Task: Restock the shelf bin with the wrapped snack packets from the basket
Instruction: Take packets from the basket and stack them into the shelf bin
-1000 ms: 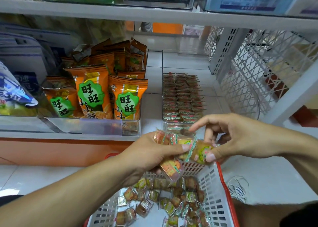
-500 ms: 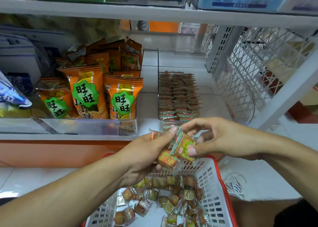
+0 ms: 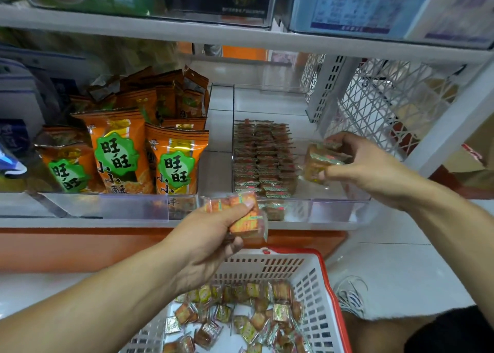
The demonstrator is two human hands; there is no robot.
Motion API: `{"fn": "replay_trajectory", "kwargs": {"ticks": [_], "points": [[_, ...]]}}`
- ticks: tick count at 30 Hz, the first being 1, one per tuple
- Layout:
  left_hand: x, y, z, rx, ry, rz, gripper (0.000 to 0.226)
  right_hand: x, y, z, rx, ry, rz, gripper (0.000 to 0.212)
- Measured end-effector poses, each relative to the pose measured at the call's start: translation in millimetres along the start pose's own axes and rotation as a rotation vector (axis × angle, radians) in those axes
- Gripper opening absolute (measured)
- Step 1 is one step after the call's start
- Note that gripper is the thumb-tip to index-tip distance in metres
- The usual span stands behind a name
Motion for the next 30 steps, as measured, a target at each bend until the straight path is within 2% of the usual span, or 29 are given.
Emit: {"fn": "replay_trajectory", "kwargs": {"ticks": [2, 5, 9, 11, 14, 19, 22, 24, 26, 27, 28, 30], "points": [[-0.2, -1.5, 0.2, 0.021, 0.013, 0.043, 0.049, -11.9, -2.5, 15.4, 0.202, 0.033, 0.036, 0.053], [-2.0, -1.5, -1.9, 0.013, 0.042, 0.074, 0.04, -26.4, 13.4, 33.5, 0.431, 0.089, -0.03, 0.051], [-3.0, 0.8, -2.0, -0.008, 0.063, 0.071, 0.046, -37.9, 36.9, 49.2, 0.558, 0.19, -0.184, 0.055], [-3.3, 1.4, -2.1, -0.01, 0.064, 0.064, 0.05, -40.4, 40.9, 53.7, 0.585, 0.212, -0.202, 0.053], [-3.2, 3.4, -1.9, -0.014, 0.06, 0.054, 0.046, -44.9, 42.8, 56.7, 0.559, 0.223, -0.159, 0.055], [-1.3, 7.2, -3.4, 0.0, 0.029, 0.04, 0.059, -46.8, 45.3, 67.2, 0.509, 0.337, -0.182, 0.065], [1.2, 9.1, -3.9, 0.016, 0.02, 0.03, 0.06, -41.4, 37.2, 64.0, 0.429, 0.357, -0.188, 0.063], [2.8, 9.3, -3.2, 0.019, 0.028, 0.025, 0.059, -34.7, 29.5, 49.1, 0.486, 0.305, -0.158, 0.054], [4.2, 8.9, -2.0, 0.018, 0.046, 0.022, 0.058, -26.7, 22.9, 16.9, 0.553, 0.137, -0.044, 0.037], [4.7, 8.6, -1.2, 0.013, 0.06, 0.017, 0.056, -19.1, 25.1, 0.4, 0.498, 0.054, -0.01, 0.031], [5.4, 8.9, 0.1, 0.007, 0.076, 0.009, 0.055, -8.8, 32.5, -11.5, 0.375, 0.02, -0.033, 0.032], [6.6, 9.7, 2.6, 0.004, 0.107, -0.014, 0.051, 19.4, 64.3, -23.0, 0.086, 0.085, -0.221, 0.054]]}}
Point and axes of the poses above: each hand's wrist, its own x-axis away from the middle knuckle, its own y-axis out of the palm, z = x × y, the point moved 9 cm from there along -x, towards the middle knuckle, and after that the axes turned 13 degrees about -x, right-handed, at the moved point
